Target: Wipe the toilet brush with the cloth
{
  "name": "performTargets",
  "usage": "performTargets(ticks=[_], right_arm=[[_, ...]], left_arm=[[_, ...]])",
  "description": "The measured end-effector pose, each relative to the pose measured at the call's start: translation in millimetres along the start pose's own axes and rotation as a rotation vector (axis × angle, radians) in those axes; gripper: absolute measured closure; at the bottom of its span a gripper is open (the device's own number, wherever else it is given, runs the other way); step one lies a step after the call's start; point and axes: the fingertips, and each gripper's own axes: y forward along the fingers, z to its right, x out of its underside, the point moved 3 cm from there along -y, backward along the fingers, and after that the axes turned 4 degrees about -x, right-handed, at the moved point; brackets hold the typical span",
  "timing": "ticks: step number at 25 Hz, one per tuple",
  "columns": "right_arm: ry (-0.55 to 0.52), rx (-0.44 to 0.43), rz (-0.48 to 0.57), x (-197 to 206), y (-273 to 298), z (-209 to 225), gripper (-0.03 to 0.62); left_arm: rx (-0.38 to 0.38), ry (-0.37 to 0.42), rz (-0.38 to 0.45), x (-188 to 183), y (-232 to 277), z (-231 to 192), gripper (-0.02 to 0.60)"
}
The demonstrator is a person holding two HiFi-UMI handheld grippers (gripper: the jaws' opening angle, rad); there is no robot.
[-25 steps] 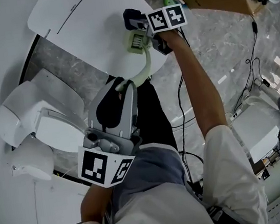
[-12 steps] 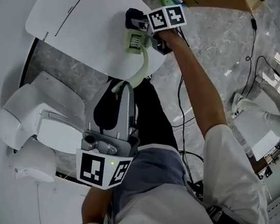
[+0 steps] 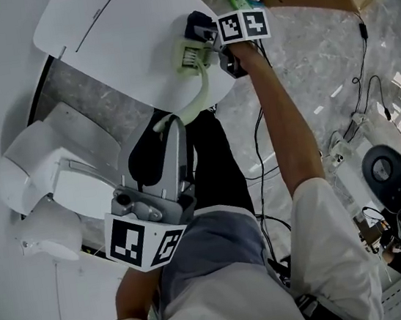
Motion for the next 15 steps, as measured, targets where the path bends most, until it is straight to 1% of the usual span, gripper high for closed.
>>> performTargets(ticks=[15], right_arm=[[0.037,0.027,0.005,11,-8,21,0.494]], left_arm=[[-0.002,0.009,-0.001,1,-1,0,0.581]])
